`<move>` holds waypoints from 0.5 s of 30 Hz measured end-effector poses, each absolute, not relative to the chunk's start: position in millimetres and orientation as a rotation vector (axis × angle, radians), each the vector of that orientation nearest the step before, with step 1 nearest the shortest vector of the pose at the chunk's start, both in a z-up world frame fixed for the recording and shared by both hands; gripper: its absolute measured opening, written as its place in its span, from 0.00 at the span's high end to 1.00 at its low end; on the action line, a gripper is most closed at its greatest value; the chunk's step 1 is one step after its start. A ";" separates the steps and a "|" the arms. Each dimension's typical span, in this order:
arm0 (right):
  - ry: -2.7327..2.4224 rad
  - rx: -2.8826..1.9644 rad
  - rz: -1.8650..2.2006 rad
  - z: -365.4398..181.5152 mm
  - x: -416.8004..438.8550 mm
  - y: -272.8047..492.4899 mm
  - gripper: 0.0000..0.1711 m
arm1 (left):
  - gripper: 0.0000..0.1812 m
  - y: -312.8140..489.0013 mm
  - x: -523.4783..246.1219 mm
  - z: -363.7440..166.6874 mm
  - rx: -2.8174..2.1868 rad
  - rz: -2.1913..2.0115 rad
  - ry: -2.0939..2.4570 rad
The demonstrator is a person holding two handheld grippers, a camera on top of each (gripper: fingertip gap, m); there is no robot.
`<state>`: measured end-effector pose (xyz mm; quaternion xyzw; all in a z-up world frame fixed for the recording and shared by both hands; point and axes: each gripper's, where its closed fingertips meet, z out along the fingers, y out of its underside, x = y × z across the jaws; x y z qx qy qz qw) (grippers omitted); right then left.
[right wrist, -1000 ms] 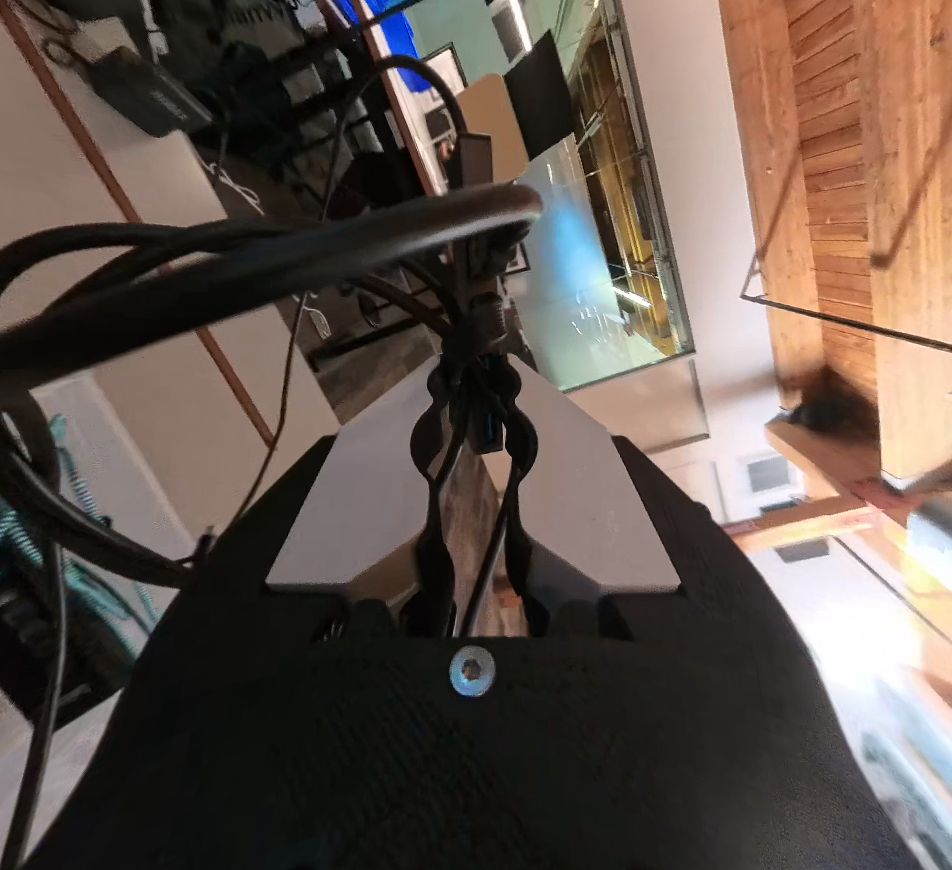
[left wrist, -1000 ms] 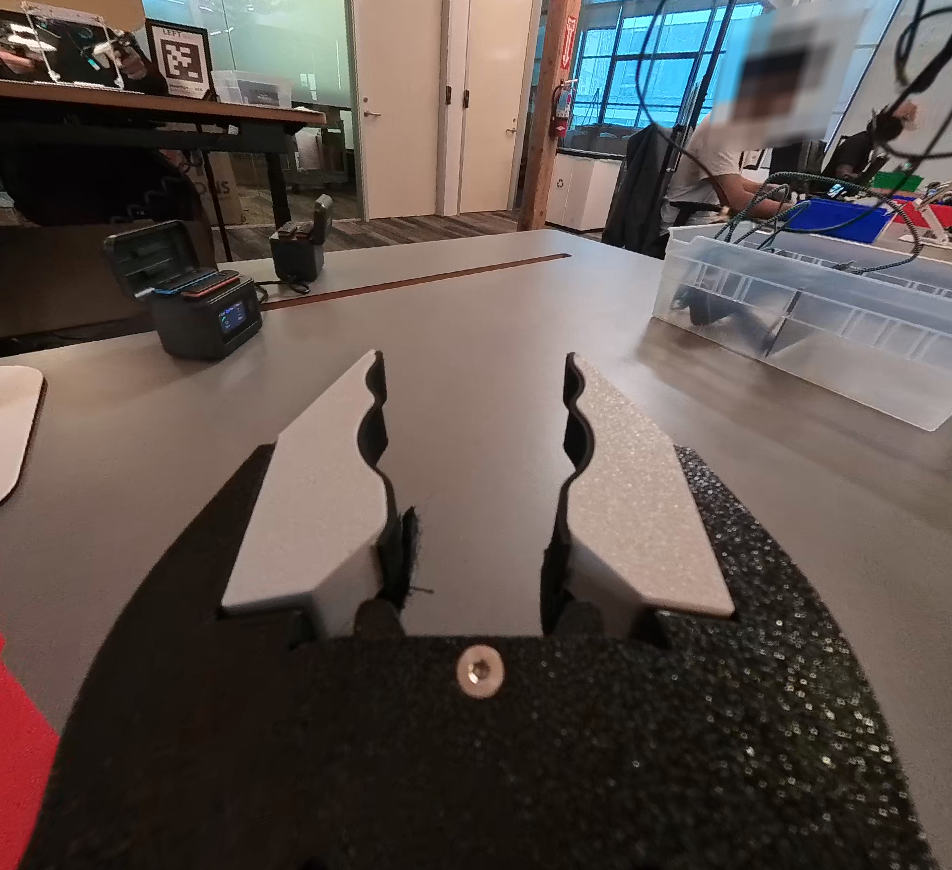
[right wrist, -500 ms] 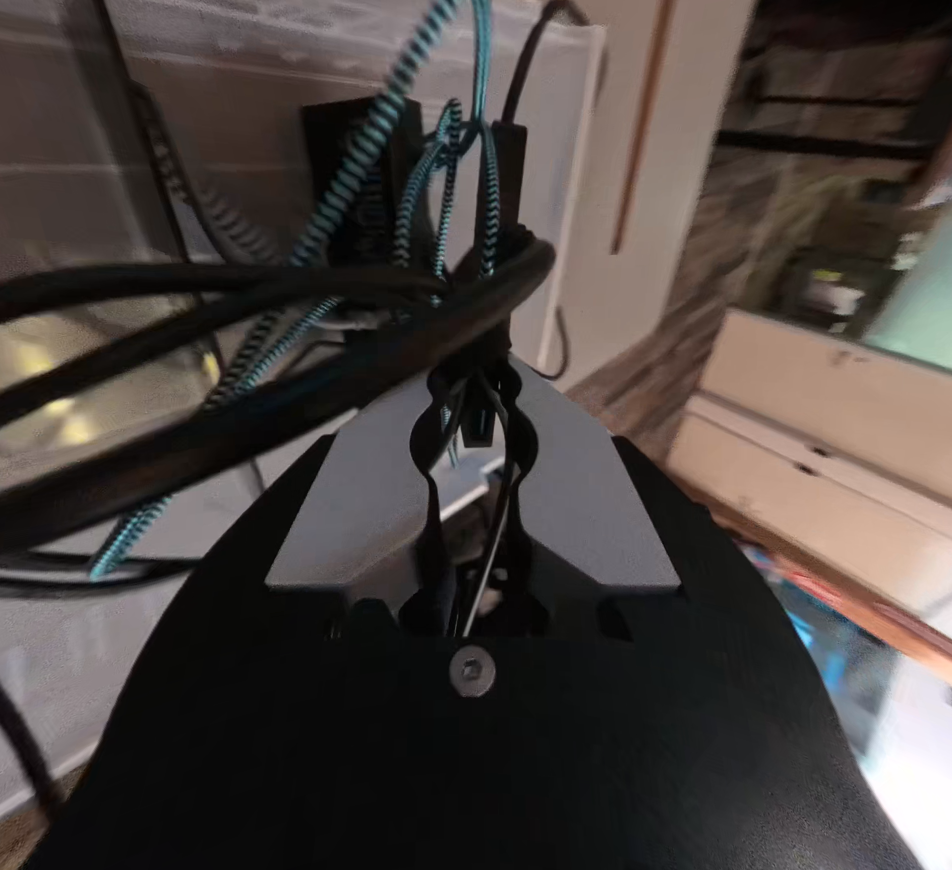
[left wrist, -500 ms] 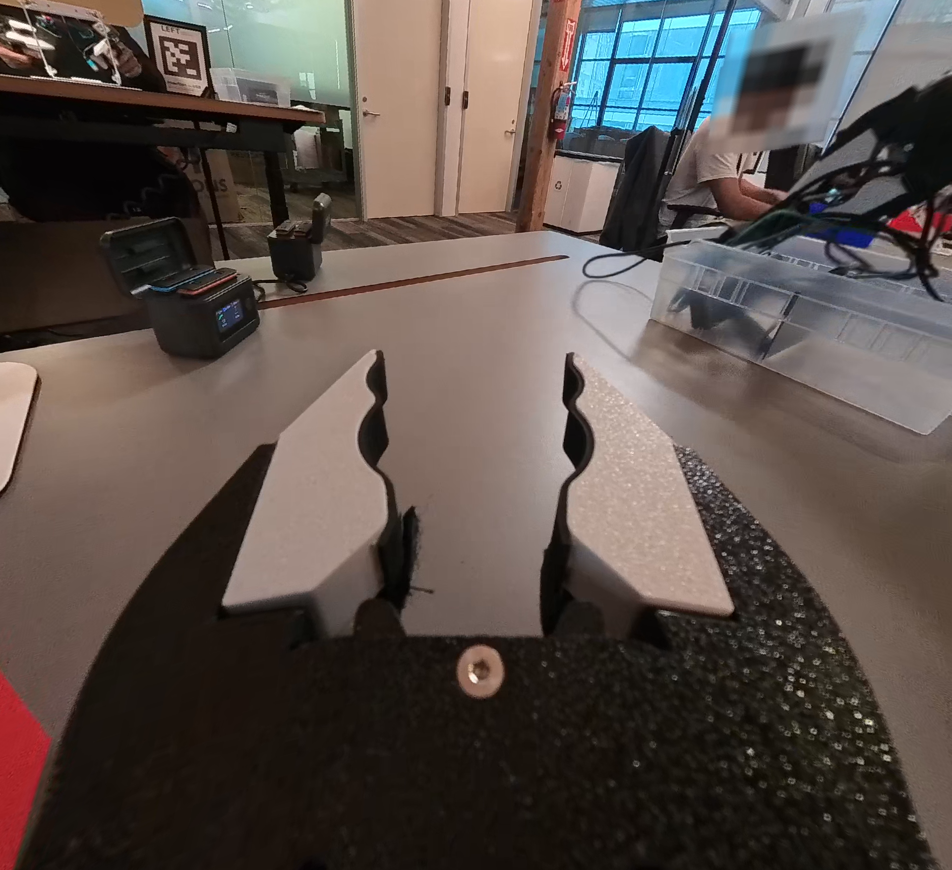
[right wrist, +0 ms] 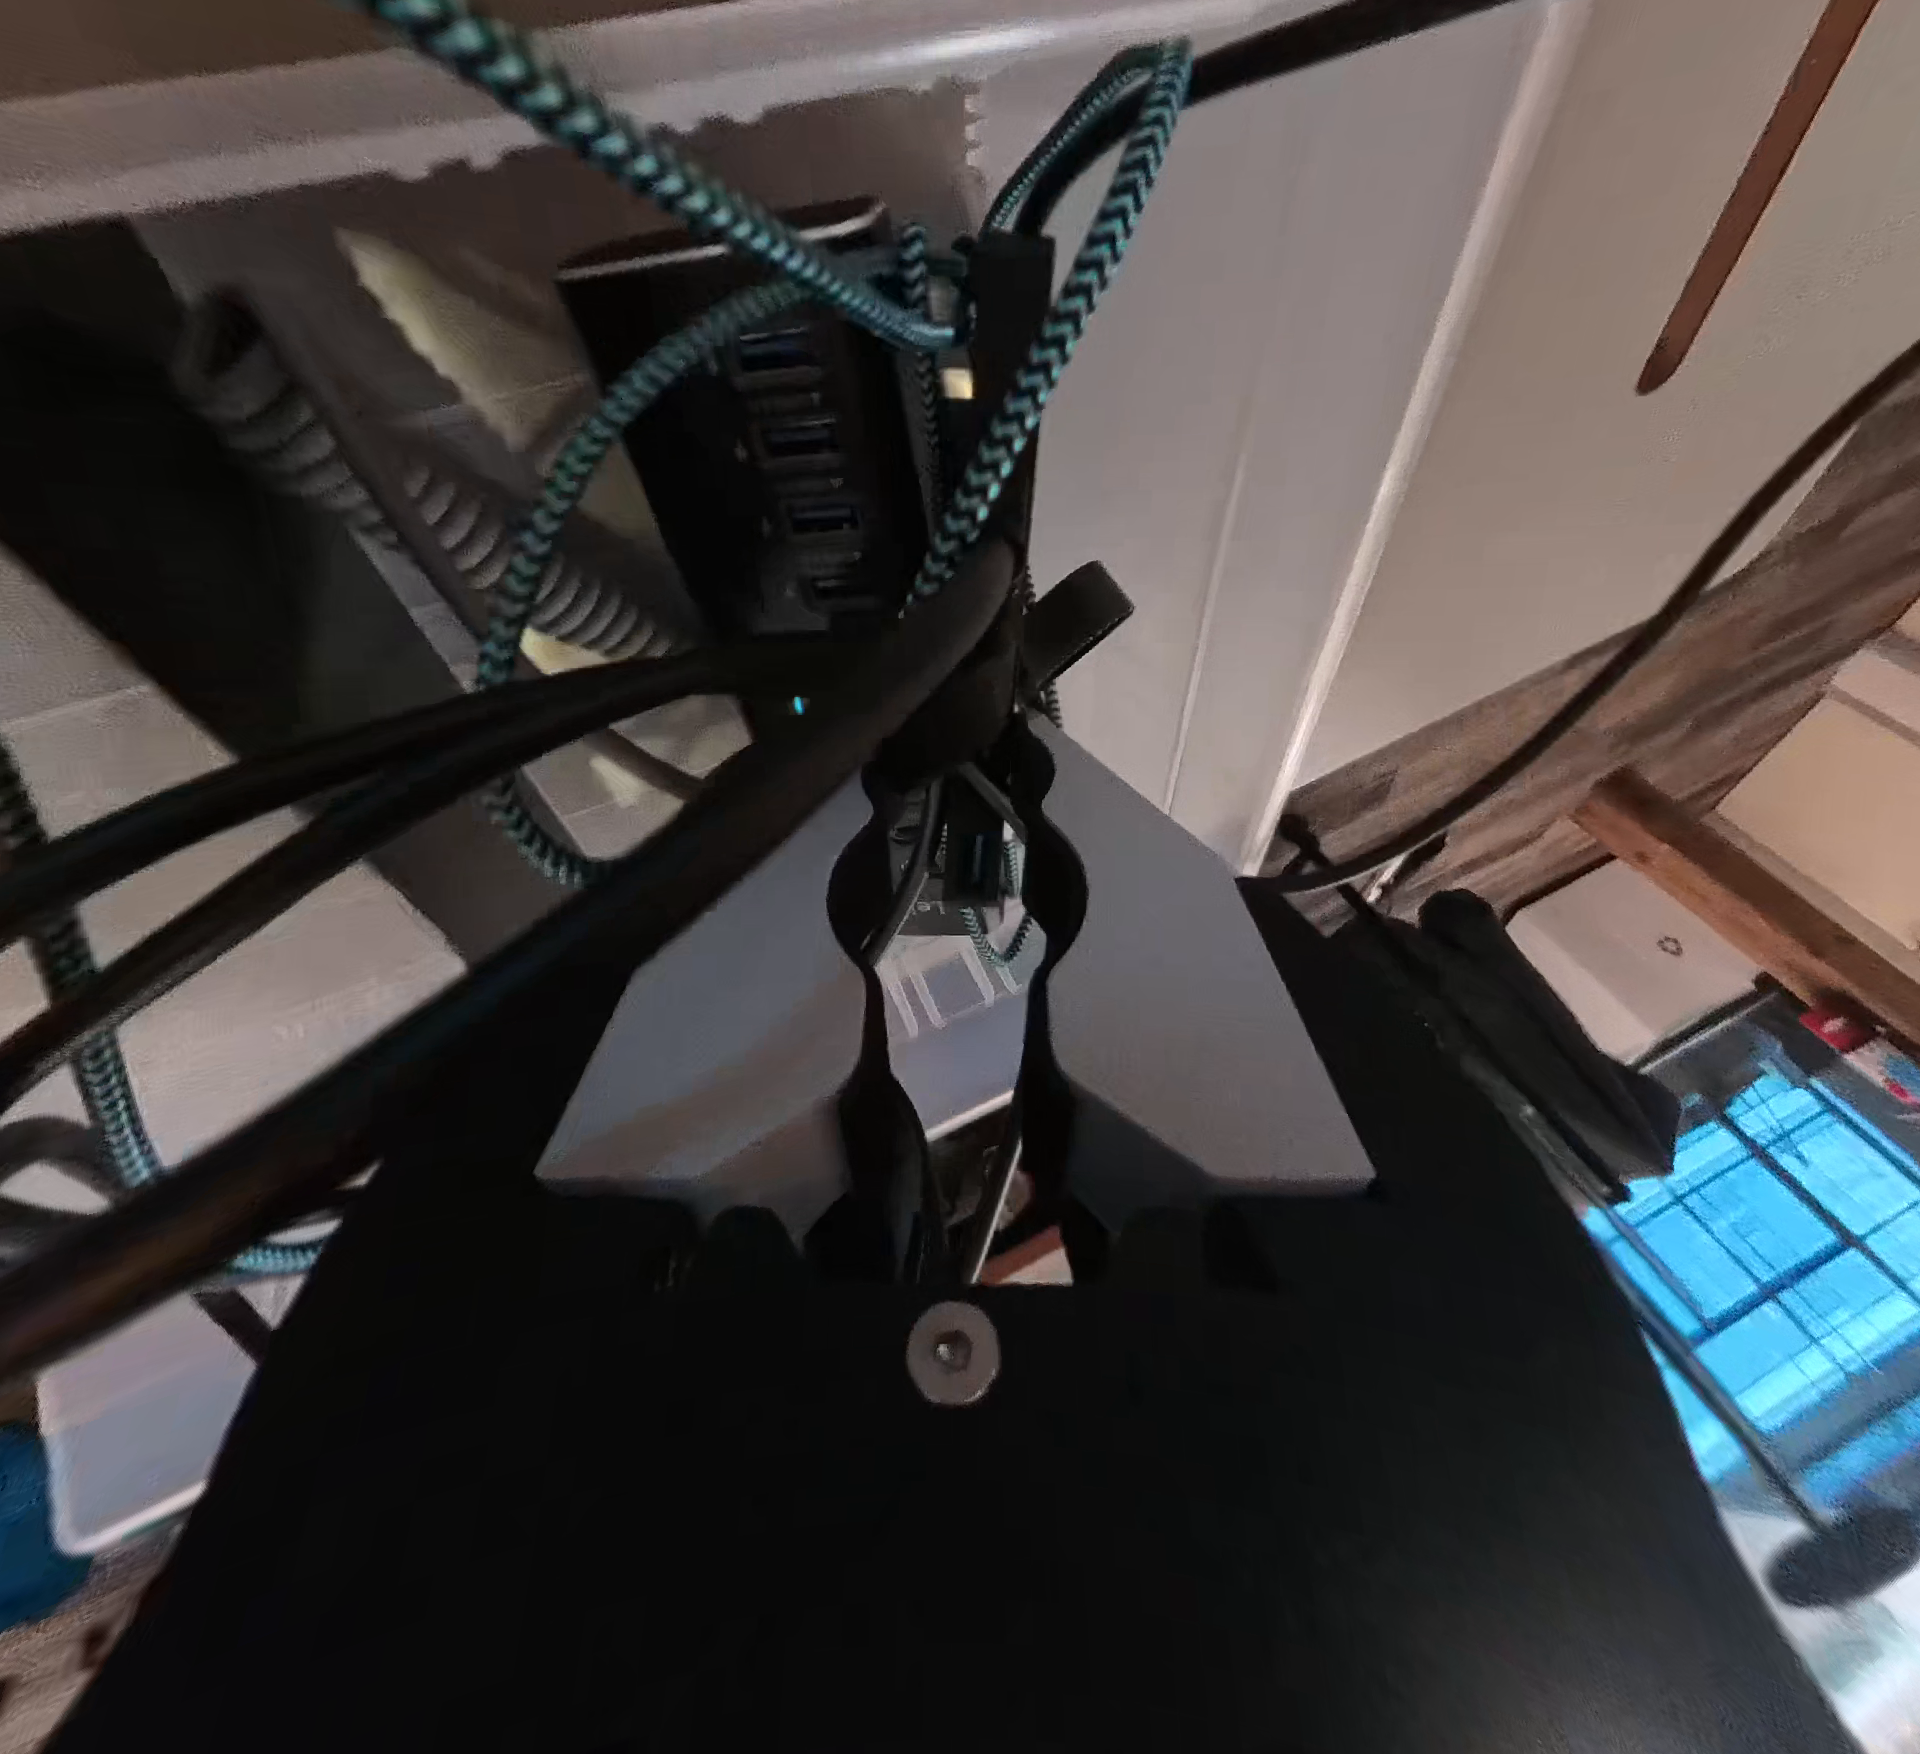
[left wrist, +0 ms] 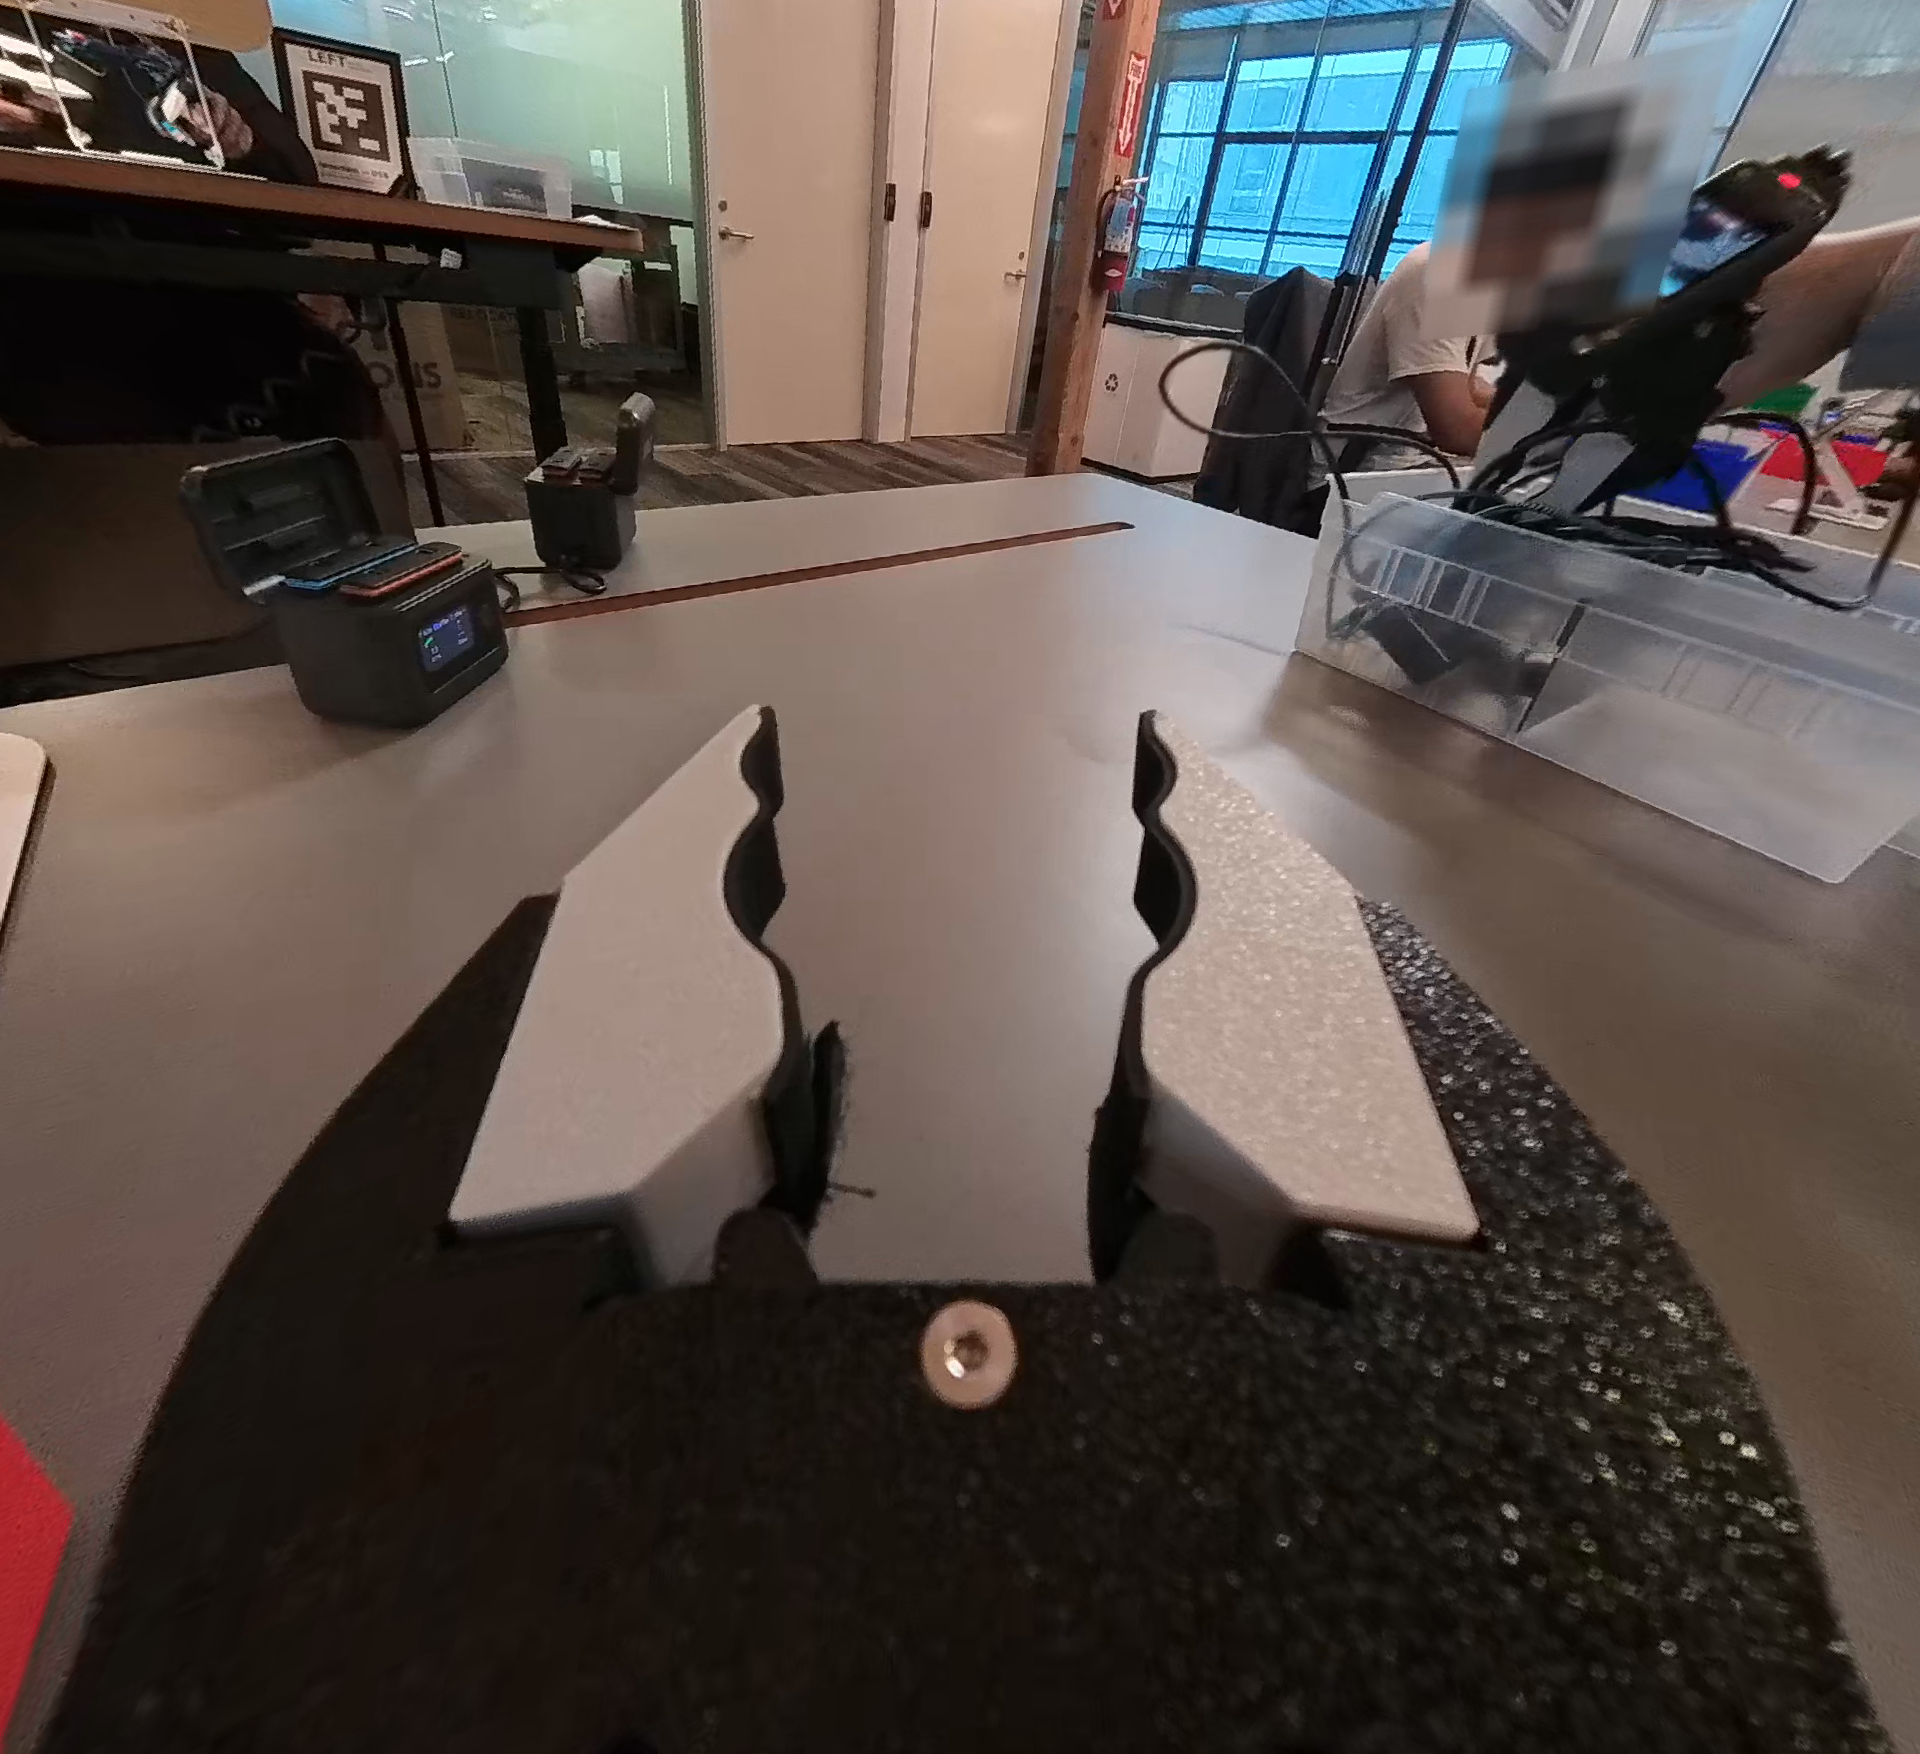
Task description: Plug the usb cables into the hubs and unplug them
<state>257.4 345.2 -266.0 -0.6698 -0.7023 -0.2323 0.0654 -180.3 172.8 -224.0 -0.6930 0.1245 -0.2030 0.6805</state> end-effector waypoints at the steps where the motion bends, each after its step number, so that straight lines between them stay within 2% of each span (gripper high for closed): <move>1: -2.093 -2.038 -0.702 -267.4 257.1 348.2 0.90 | 0.64 172.7 -180.3 -223.9 -1.555 -0.455 0.279; 15: -1.901 -2.269 -0.717 -281.0 261.3 358.3 0.87 | 0.63 173.2 -179.3 -225.9 -1.565 -0.465 0.280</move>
